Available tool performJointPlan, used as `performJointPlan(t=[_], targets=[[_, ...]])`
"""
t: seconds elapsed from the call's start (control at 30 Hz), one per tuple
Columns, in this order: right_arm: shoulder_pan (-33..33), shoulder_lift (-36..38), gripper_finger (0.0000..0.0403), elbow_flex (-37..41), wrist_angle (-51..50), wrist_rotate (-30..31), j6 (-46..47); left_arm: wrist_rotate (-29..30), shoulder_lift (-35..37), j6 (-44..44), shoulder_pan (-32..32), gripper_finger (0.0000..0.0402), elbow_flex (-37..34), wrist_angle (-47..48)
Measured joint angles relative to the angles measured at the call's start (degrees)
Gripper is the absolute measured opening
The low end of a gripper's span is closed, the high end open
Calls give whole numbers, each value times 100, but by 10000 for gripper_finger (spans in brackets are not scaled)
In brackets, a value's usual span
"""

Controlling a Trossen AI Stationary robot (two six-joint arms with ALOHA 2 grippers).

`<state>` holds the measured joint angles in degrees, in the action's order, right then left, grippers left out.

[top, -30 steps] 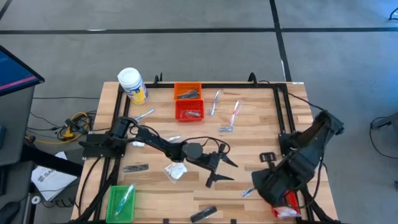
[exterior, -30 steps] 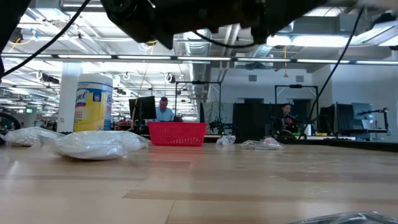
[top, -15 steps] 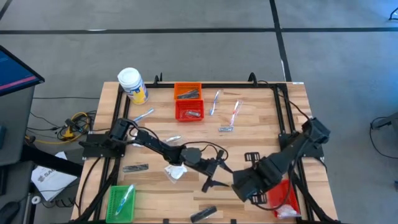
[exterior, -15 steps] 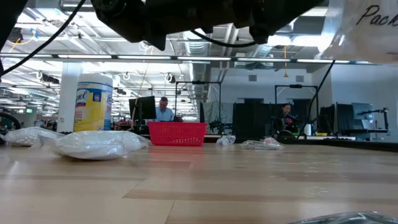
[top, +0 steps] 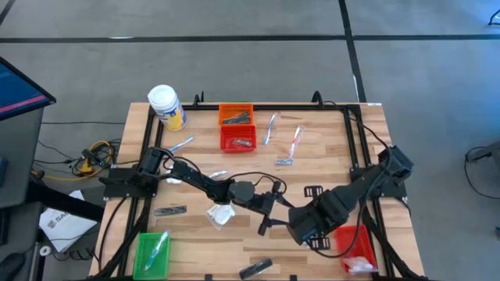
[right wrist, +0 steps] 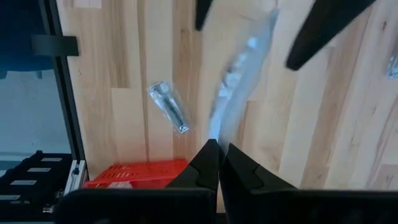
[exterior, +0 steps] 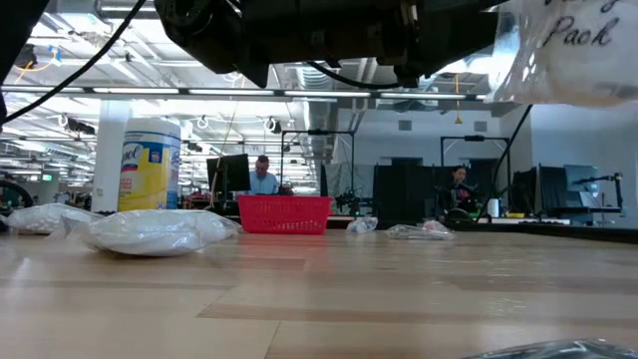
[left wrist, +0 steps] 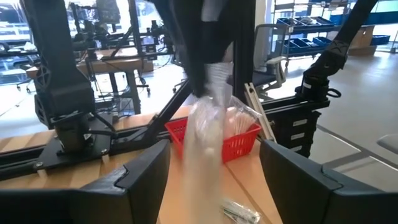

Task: Pick & Place Travel size toiletries
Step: Put the cotton pack into the bottom red basket

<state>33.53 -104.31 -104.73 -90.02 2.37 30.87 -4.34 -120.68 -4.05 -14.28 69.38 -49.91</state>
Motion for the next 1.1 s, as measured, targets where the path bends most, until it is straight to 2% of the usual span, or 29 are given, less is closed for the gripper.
performJointPlan(t=[0.27, 0.47, 0.6, 0.83, 1.1], targets=[[-61, 13, 0, -219, 0, 378, -5, 0, 4, 22, 0, 238, 0, 53], [-56, 20, 0, -428, 2, 561, -166, 0, 4, 40, 0, 215, 0, 61], [-56, 20, 0, -428, 0, 564, -284, 2, 7, 48, 0, 168, 0, 61], [-56, 20, 0, -428, 7, 564, -297, 8, 8, 0, 0, 25, 0, 97], [-57, 20, 0, -435, 2, 562, -58, 9, 11, -114, 2, 12, 2, 99]])
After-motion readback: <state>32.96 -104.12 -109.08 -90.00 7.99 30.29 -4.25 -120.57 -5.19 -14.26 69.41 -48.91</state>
